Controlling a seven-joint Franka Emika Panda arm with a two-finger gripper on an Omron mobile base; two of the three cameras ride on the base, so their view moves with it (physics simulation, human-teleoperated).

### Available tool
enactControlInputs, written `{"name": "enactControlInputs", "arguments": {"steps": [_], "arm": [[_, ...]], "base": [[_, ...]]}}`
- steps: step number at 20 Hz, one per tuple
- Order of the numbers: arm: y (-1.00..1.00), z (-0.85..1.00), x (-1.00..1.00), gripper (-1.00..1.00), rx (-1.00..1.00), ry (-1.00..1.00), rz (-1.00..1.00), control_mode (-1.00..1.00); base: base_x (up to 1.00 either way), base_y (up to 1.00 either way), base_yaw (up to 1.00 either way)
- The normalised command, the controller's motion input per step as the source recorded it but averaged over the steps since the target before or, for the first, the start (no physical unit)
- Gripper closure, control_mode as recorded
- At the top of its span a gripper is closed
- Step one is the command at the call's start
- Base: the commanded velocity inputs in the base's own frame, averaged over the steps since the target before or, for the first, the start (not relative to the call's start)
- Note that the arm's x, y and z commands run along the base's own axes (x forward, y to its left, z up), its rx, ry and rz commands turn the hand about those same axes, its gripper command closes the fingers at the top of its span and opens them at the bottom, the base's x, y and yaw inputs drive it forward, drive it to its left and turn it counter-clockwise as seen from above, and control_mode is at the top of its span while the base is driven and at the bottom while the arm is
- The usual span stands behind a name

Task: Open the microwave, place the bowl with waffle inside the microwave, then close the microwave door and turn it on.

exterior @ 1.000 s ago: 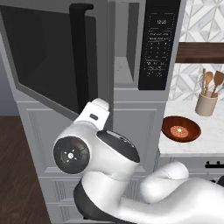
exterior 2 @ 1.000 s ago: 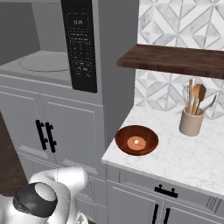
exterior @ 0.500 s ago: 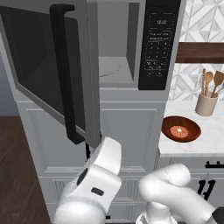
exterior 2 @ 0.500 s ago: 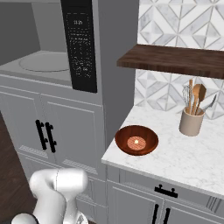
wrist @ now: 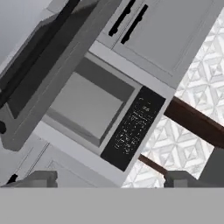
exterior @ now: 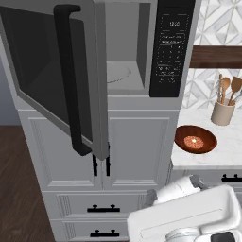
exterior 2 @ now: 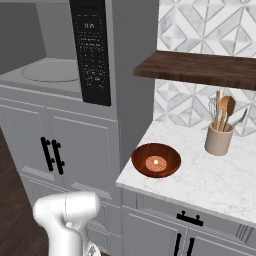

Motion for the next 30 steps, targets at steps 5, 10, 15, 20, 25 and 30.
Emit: {"name": "enactControlInputs", "arguments": {"steps": [5,10,15,20,25,30], "arm": [[-1.00,0.75,-0.10,-1.00,0.50,0.08,0.14,-1.00],[-0.92,0.43,0.07,-1.00,0.47,0.36,0.20,-1.00],[-0.42,0.00,0.30,-1.00,0.35,0.62,0.19,-1.00],[-0.11,0.00,0.15,-1.00,0.49,0.48,0.23,-1.00],[-0.01,-0.06,0.10,-1.00,0.62,0.45,0.18,-1.00],[0.25,-0.27,0.16,-1.00,0.64,0.12,0.11,-1.00]], "base": [[0.00,0.00,0.00],[0.00,0.00,0.00],[0.00,0.00,0.00],[0.00,0.00,0.00],[0.00,0.00,0.00],[0.00,0.00,0.00]]}}
